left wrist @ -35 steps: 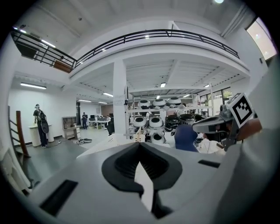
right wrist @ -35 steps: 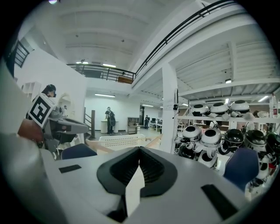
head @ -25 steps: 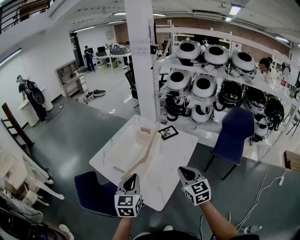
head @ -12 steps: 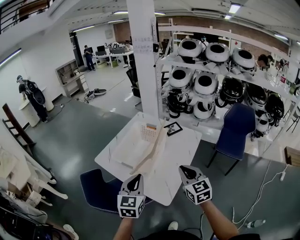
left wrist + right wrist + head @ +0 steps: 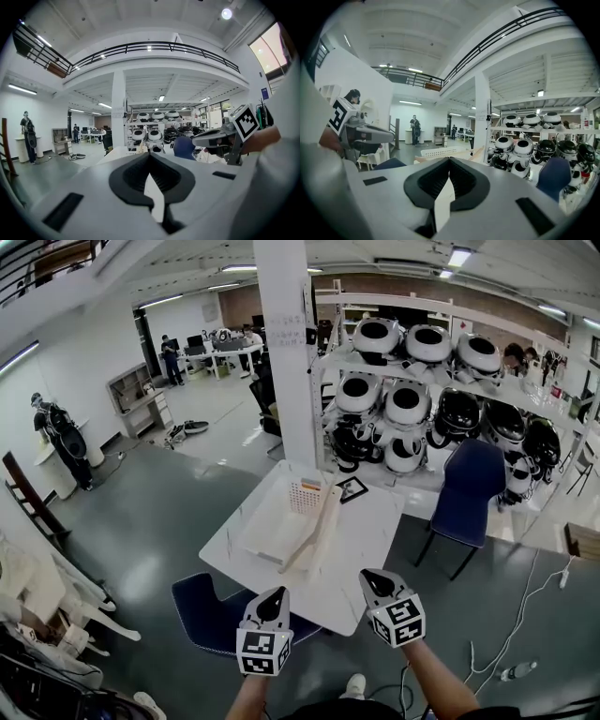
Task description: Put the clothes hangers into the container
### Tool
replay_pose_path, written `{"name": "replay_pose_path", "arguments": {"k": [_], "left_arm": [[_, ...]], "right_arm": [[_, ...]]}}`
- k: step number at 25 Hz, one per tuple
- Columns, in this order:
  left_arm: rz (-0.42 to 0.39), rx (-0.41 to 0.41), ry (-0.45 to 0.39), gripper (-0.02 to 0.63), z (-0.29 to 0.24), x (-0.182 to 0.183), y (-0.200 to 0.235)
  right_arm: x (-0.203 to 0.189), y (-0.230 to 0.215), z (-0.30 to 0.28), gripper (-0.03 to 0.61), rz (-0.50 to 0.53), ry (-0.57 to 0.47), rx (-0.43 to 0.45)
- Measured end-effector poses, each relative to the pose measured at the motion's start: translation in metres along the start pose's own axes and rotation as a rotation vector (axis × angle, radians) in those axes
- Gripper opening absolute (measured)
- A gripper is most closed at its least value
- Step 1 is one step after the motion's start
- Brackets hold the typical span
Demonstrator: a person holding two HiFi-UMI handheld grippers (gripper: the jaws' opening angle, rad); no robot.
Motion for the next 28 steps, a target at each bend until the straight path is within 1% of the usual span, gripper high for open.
{"name": "replay_pose_path", "arguments": {"k": [4,9,15,22,28], "left_arm": [[-0.003,-0.017,-0.017,0.003,0.023,-0.003,0.001],[-0.022,-0.027,-0.008,0.004,0.048,-0.006,0.002],[-0.028,-0.067,-0.018,0.003,0.076,-0.008,0.004],[-0.009,-0.105,-0.034,0.003,0.102,-0.014,0.004],[0.007,-0.135,-0.050,0.003,0.117,-0.018,-0.001]], "right_arm": [[0.001,0.023,0.014,0.020,0.003,-0.008,-0.009],[0.004,0.051,0.029,0.020,0.007,-0.018,-0.016],[0.007,0.079,0.046,0.020,-0.007,-0.040,-0.034],[0.007,0.107,0.064,0.020,-0.011,-0.052,-0.047],[0.002,0.124,0.081,0.020,-0.010,-0.033,-0.063]]}}
Point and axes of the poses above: the fingertips, and each gripper's own axes: z backward along the fingers, y to its left, x out of its top, the point moved 10 cm from there along z, backward along the fingers
